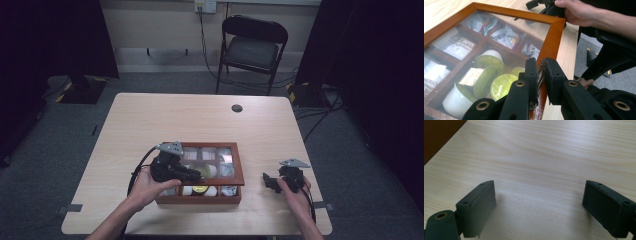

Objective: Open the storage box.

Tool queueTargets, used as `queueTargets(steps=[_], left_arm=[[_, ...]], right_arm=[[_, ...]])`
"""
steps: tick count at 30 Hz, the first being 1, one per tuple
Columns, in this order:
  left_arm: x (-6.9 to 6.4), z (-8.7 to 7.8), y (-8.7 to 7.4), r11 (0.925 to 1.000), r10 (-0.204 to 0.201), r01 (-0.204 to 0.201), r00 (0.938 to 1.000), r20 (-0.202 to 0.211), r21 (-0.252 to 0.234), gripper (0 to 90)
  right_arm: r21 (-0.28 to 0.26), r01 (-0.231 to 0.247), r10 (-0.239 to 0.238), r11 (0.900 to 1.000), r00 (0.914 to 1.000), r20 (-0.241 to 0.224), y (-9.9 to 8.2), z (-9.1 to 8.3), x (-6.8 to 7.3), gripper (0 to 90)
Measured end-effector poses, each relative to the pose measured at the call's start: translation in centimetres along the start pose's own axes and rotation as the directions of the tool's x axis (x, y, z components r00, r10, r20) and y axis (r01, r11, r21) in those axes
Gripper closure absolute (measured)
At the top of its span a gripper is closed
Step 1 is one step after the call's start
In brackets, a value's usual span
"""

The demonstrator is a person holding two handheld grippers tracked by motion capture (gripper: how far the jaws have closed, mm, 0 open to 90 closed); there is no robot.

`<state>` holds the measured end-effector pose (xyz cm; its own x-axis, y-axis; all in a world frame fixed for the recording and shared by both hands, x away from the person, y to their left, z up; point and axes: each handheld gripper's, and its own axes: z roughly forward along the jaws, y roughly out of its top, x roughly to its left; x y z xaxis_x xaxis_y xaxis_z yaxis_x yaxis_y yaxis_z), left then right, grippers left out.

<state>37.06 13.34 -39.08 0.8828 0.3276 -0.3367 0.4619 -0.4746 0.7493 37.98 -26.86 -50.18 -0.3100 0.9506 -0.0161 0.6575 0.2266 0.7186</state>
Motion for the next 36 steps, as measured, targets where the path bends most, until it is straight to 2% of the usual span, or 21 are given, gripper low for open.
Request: queueTargets(steps=[8, 11, 20, 26, 36], left_arm=[[0.3, -0.7, 1.0, 0.9998, -0.010, 0.010, 0.9999, 0.006, -0.020, 80.9], [0.5, -1.0, 1.4, 0.9991, -0.027, 0.027, 0.9995, 0.018, -0.031, 80.9], [0.9, -1.9, 2.9, 0.9979, -0.039, 0.040, 0.9991, 0.013, -0.051, 80.9], [1.0, -2.3, 4.0, 0.9989, -0.033, 0.032, 0.9994, -0.007, -0.033, 80.9], [1.6, -2.8, 4.5, 0.9956, -0.055, 0.056, 0.9984, 0.008, -0.075, 81.0]], right_arm=[[0.000, 0.000, 0.000, 1.0000, 1.0000, 0.000, 0.0, 0.0, 0.0, 10.7], [0.000, 0.000, 0.000, 1.0000, 1.0000, 0.000, 0.0, 0.0, 0.0, 10.7], [0.000, 0.000, 0.000, 1.0000, 1.0000, 0.000, 0.0, 0.0, 0.0, 10.7], [0.000, 0.000, 0.000, 1.0000, 1.0000, 0.000, 0.0, 0.0, 0.0, 10.7], [0.000, 0.000, 0.000, 1.0000, 1.0000, 0.000, 0.0, 0.0, 0.0, 10.7]])
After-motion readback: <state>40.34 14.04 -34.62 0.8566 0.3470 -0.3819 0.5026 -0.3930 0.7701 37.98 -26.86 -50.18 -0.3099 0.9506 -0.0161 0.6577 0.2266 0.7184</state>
